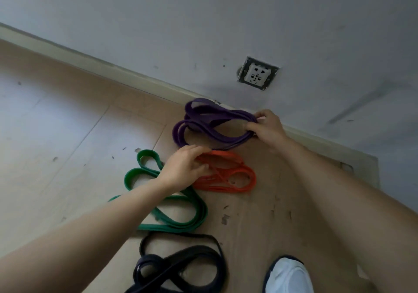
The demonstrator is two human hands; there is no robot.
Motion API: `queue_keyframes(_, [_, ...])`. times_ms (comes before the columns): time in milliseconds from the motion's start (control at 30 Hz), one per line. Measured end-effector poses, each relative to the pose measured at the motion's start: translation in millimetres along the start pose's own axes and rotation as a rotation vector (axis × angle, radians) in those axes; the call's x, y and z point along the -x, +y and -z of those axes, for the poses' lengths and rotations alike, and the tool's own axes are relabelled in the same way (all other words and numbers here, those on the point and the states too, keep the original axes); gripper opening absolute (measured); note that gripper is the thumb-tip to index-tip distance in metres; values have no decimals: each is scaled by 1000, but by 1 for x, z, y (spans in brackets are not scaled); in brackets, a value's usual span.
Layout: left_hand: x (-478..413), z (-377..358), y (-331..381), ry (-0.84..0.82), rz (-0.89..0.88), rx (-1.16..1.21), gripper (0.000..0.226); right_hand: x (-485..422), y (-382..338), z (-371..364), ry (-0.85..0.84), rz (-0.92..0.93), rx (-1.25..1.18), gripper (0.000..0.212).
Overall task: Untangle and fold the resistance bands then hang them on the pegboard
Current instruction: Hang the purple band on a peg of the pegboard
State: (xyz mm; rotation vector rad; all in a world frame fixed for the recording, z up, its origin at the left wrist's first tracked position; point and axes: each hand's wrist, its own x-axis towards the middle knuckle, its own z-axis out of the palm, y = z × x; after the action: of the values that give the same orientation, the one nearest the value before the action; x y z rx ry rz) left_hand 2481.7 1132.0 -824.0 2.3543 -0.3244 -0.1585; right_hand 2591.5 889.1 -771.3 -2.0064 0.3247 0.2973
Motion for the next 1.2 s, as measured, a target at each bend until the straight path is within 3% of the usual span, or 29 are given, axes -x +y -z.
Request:
queue_keyframes(167, [-4, 62, 29, 233, -51, 19, 37, 24, -82, -1, -34, 302, -45, 41])
queue_keyframes(333, [-15, 145, 69, 394, -22, 57, 41, 59, -164, 6, -61, 526, 122, 43])
queue_keyframes(533, [-15, 237, 146, 244, -62, -15, 79, 126, -252, 48, -163, 682, 314, 40])
queue_keyframes(633, [-4, 265, 187, 143, -86, 102, 89, 167, -285, 67, -222, 730, 377, 37])
queue_keyframes(800, [25, 294, 240, 70, -148, 243, 36, 226, -318, 99, -250, 781, 394, 37])
queue_keyframes(967, [52, 320, 304, 83, -165, 341, 25, 272, -340, 140, -267, 720, 489, 31])
queue_keyframes(1200, [62, 366, 401, 143, -273, 345, 26, 320, -351, 190, -294, 661, 232, 21])
